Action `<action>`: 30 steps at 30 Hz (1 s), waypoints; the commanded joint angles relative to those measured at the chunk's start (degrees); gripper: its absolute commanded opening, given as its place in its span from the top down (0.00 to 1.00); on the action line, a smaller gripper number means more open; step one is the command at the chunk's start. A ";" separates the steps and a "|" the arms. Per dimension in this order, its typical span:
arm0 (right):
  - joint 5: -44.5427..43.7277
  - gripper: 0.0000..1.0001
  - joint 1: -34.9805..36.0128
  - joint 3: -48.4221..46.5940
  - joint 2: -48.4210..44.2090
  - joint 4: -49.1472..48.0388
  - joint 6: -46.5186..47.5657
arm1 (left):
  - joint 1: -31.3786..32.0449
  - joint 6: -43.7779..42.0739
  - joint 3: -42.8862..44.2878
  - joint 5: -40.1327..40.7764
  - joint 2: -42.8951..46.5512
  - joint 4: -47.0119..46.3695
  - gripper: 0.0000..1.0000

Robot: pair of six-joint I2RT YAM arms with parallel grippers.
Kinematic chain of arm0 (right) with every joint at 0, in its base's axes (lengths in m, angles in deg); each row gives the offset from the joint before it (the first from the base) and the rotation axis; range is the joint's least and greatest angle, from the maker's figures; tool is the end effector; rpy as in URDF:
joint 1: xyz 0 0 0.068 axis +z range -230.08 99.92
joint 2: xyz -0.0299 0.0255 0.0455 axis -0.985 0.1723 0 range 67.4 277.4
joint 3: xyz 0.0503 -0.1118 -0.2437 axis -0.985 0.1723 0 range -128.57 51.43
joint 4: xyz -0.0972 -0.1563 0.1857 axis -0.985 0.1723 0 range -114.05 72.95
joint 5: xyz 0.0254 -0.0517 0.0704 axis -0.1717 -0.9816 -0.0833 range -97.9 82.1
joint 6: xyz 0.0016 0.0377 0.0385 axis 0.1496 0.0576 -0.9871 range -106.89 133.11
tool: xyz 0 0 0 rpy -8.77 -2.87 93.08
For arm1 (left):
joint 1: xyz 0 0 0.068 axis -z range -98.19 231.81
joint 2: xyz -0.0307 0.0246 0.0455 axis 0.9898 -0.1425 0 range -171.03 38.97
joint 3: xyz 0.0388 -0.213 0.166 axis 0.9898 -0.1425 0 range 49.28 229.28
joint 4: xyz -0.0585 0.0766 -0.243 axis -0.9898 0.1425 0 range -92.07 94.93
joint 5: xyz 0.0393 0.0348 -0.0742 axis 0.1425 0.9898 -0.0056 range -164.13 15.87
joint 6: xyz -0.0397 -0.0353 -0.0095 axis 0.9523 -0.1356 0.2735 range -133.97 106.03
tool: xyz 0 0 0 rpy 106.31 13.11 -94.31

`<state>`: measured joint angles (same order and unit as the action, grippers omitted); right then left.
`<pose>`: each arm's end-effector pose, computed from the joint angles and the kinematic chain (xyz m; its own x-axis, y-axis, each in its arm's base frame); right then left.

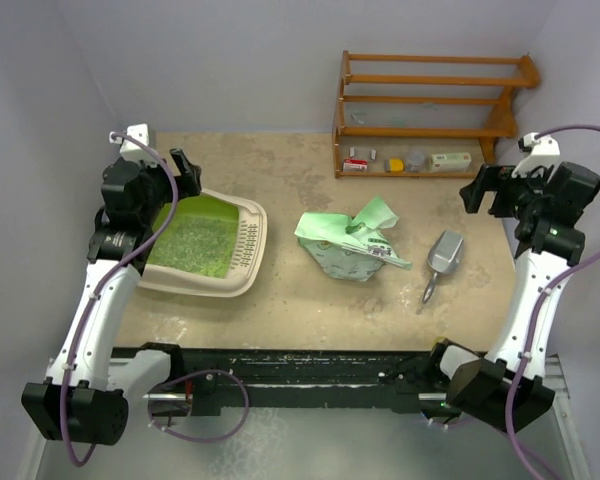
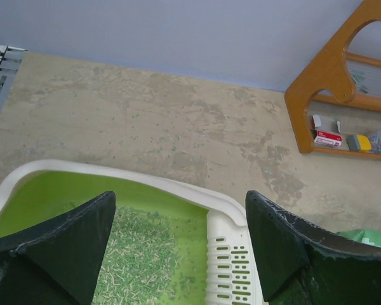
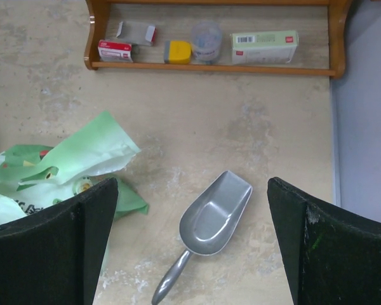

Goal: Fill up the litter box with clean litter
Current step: Reset both arms

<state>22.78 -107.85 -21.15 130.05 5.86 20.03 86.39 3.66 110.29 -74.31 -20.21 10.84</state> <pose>0.2102 -0.0902 0.4136 -0.2973 0.0395 -0.9540 -0.0598 0.9964 0.0599 0.2343 -0.0189 0.3869 -0.2076 -0.2872 -0.9351 0.0211 0.9544 -0.2978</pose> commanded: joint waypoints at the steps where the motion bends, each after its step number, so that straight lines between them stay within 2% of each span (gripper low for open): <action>1: 1.73 0.00 0.00 3.33 -2.95 -2.93 -2.19 | -0.10 0.97 -2.07 -1.81 2.70 -2.49 0.21; 4: 1.18 0.00 0.00 5.80 -6.37 -6.59 -5.86 | -0.10 1.13 -3.30 -1.92 3.72 -2.54 0.21; 9: 3.21 0.00 -0.01 6.36 -8.28 -7.14 -7.25 | -0.10 0.35 -4.51 -2.97 4.34 -2.71 0.21; 15: 4.25 0.00 0.00 6.66 -5.99 -3.93 -4.47 | -0.10 -1.94 -5.02 -2.11 4.71 -0.68 0.21; 23: 4.41 0.00 0.00 18.13 -12.91 -13.28 -3.81 | -0.10 -3.72 -7.16 -3.09 6.06 -1.14 0.23; 30: 2.35 0.00 0.00 17.13 -12.26 -10.91 -2.07 | -0.10 -3.73 -8.83 -6.40 9.00 -4.15 0.24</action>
<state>25.18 -107.85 -2.46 117.90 -2.77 16.38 86.39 1.23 101.92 -77.59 -13.87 10.99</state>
